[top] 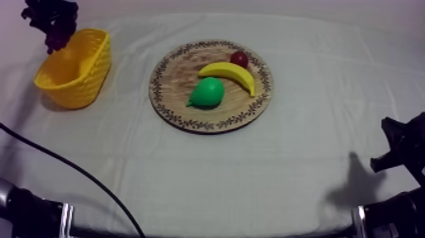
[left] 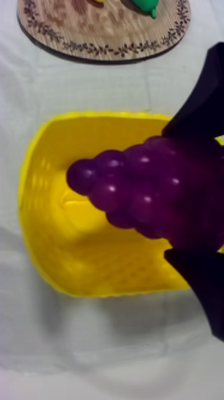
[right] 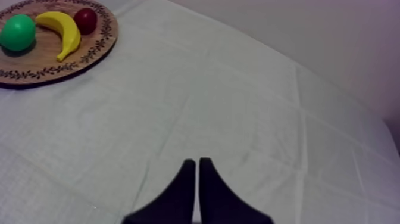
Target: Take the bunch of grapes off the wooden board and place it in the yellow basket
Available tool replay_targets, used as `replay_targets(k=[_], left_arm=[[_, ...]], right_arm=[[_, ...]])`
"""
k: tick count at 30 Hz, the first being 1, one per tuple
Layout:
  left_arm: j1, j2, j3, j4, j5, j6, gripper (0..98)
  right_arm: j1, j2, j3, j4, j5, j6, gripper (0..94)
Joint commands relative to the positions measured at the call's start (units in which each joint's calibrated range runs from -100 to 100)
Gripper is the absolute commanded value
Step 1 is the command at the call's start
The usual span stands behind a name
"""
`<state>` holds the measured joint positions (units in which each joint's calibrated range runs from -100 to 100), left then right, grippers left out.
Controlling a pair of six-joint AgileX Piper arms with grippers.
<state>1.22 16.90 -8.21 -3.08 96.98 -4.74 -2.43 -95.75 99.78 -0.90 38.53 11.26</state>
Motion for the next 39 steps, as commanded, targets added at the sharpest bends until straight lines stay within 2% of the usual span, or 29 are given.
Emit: replay_targets(k=[1,7,18,28,31,35,39], left_arm=[[-0.05,1.55,0.14,-0.03,-0.45,0.0,56.2],[-0.74,6.26,0.43,0.99,-2.2,-0.42,56.6],[-1.34,14.41,-1.59,1.58,-3.54,-0.72,59.5],[-1.84,17.54,-2.36,1.67,-3.62,0.24,81.8],[-1.89,16.9,-1.84,1.58,-4.1,0.57,85.9],[-2.02,14.41,0.64,1.44,-5.7,1.01,85.9],[-2.19,10.07,4.59,1.65,-7.82,1.92,80.2]], right_arm=[[-0.02,0.0,0.0,-0.01,0.02,0.0,0.3],[-0.02,0.0,0.0,-0.01,0.02,0.0,0.3],[-0.02,0.0,0.0,-0.01,0.02,0.0,0.3],[-0.02,0.0,0.0,-0.01,0.02,0.0,0.3],[-0.02,0.0,0.0,-0.01,0.02,0.0,0.3],[-0.02,0.0,0.0,-0.01,0.02,0.0,0.3],[-0.02,0.0,0.0,-0.01,0.02,0.0,0.3]])
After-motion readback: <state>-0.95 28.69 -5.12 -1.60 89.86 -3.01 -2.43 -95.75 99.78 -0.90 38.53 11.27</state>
